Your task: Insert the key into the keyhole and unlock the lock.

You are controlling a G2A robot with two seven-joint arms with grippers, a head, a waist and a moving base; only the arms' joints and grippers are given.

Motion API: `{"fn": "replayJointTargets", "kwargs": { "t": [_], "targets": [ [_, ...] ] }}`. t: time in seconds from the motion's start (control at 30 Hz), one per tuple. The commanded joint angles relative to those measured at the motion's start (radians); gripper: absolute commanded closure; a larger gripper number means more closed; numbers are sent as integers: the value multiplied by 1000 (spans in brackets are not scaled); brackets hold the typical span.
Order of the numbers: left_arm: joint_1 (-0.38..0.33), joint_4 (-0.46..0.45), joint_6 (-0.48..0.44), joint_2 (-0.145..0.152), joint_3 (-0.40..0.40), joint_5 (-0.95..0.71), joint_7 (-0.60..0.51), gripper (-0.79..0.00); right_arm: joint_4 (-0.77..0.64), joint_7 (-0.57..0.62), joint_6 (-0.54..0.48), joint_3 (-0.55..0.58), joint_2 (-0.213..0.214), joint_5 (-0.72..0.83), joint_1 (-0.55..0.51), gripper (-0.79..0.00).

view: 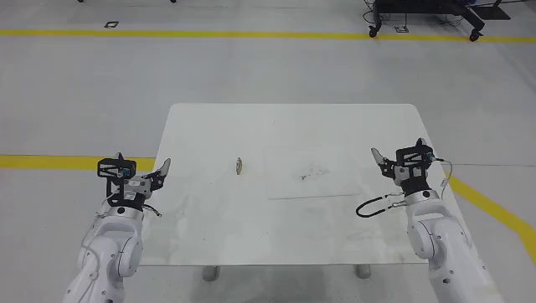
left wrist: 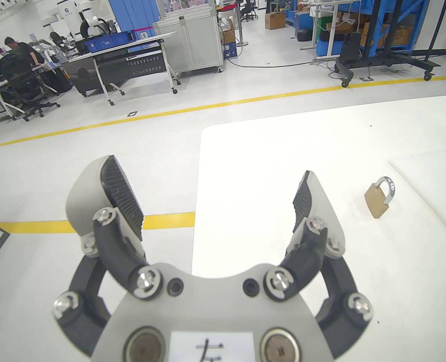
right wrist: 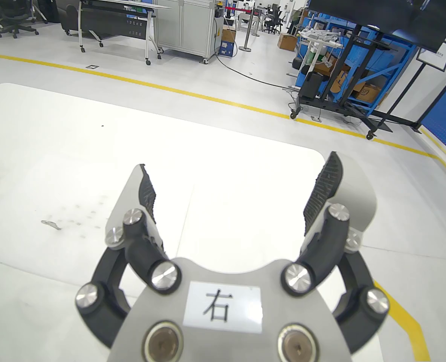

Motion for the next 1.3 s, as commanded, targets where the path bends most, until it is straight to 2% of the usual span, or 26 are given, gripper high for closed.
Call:
{"fn": "replayJointTargets", "kwargs": {
  "t": [0.0, 0.13, 0.23, 0.5, 0.7, 0.73, 0.8, 1.17, 1.27],
  "targets": [
    [0, 0, 0, 0, 0, 0, 0, -785, 0, 0, 0, 0, 0, 0, 0, -784],
    [0, 0, 0, 0, 0, 0, 0, -785, 19, 13, -33, -13, -1, 29, 17, -785],
    [0, 0, 0, 0, 0, 0, 0, -785, 117, 82, -107, -79, -5, 25, 123, -785],
    [0, 0, 0, 0, 0, 0, 0, -785, 424, 92, -458, -246, -19, 99, 380, -785],
    [0, 0, 0, 0, 0, 0, 0, -785, 603, 33, -704, -318, -27, 146, 505, -785],
    [0, 0, 0, 0, 0, 0, 0, -785, 632, 23, -725, -325, -28, 149, 521, -785],
    [0, 0, 0, 0, 0, 0, 0, -785, 668, 25, -694, -336, -32, 143, 545, -785],
    [0, 0, 0, 0, 0, 0, 0, -785, 667, 25, -700, -338, -32, 147, 542, -785],
    [0, 0, 0, 0, 0, 0, 0, -785, 669, 12, -801, -342, -29, 176, 539, -785]
  ]
}}
